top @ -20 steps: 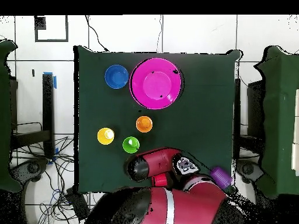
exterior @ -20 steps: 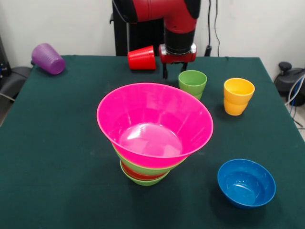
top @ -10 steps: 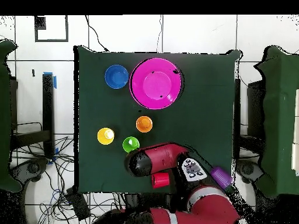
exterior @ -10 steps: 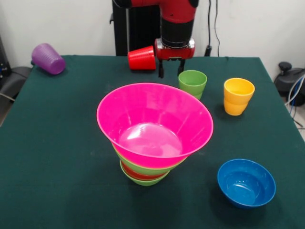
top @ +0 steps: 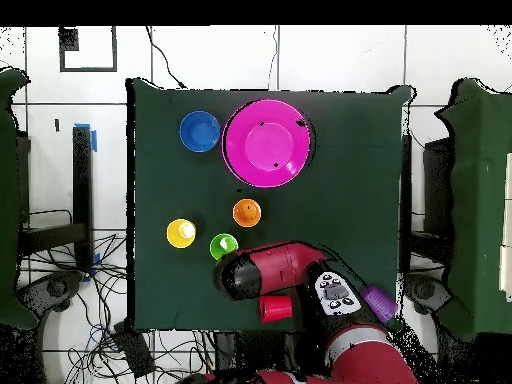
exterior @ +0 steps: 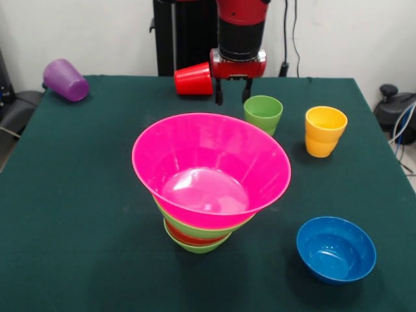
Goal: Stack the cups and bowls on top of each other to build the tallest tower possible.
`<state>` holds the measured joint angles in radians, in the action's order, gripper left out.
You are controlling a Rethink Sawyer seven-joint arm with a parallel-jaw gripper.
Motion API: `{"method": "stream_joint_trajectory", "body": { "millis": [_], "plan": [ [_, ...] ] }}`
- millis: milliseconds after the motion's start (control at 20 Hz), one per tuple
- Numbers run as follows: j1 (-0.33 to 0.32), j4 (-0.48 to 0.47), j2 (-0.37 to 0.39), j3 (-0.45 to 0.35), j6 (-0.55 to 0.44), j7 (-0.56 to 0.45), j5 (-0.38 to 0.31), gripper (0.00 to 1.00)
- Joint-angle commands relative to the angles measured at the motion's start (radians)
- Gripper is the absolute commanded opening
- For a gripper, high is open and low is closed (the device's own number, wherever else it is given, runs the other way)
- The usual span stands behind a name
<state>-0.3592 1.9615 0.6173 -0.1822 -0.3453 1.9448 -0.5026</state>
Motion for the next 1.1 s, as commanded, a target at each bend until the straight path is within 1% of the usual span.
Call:
{"method": "stream_joint_trajectory", "body": {
  "millis": [50,350,550,750,850,1100],
  "plan": [
    [-0.009,-0.009,-0.01,-0.099,-0.105,-0.018,0.032,1.0],
    [-0.005,-0.011,-0.008,-0.105,-0.112,-0.006,0.034,1.0],
    [0.0,-0.031,-0.005,-0.112,-0.145,-0.012,0.046,1.0],
    [0.001,-0.018,0.03,-0.115,-0.182,-0.013,0.065,1.0],
    [-0.001,0.005,0.054,-0.117,-0.193,-0.01,0.074,1.0],
    [0.002,0.005,0.07,-0.122,-0.22,-0.011,0.091,1.0]
  ]
}}
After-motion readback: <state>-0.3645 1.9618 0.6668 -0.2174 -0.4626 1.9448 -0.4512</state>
